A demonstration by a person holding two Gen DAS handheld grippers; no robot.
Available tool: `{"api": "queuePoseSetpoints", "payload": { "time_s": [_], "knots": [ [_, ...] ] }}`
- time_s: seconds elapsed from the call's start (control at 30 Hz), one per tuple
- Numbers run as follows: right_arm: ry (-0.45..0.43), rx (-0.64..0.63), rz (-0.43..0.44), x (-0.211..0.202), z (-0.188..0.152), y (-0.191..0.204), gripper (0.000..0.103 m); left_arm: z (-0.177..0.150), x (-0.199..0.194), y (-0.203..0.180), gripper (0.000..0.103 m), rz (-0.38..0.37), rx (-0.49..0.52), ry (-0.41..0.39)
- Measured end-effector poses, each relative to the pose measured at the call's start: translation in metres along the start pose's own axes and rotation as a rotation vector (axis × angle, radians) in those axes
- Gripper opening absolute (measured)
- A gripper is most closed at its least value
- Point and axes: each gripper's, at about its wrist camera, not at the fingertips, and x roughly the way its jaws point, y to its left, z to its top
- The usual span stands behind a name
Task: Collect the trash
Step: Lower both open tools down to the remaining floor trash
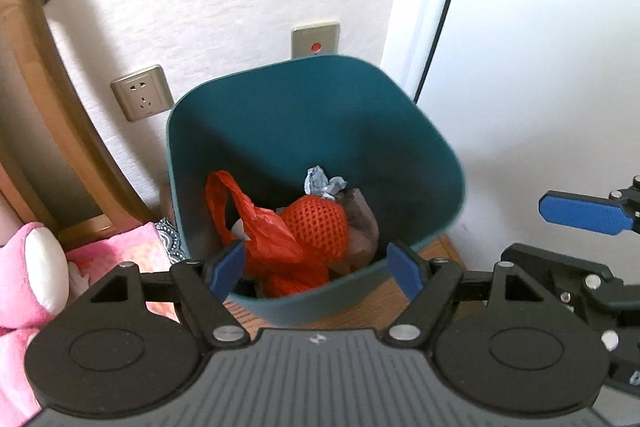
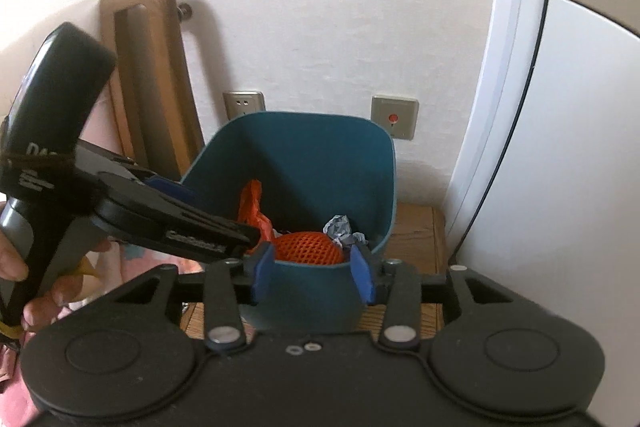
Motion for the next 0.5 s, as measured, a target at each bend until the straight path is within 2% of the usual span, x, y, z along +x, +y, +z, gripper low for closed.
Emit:
{"api": "queuePoseSetpoints", "payload": {
  "time_s": [0.2, 0.5],
  "knots": [
    [-0.026, -0.004, 0.019, -0.030, -0.017, -0.006, 0.048, -0.024, -0.036, -0.008, 0.077, 0.019, -0.038, -0.045],
    [-0.063, 0.026, 0.105, -0.072, -0.059, -0.019, 0.064, -0.075, -0.072, -0.032, 0.080, 0.083, -0.134, -0.087]
  ]
}}
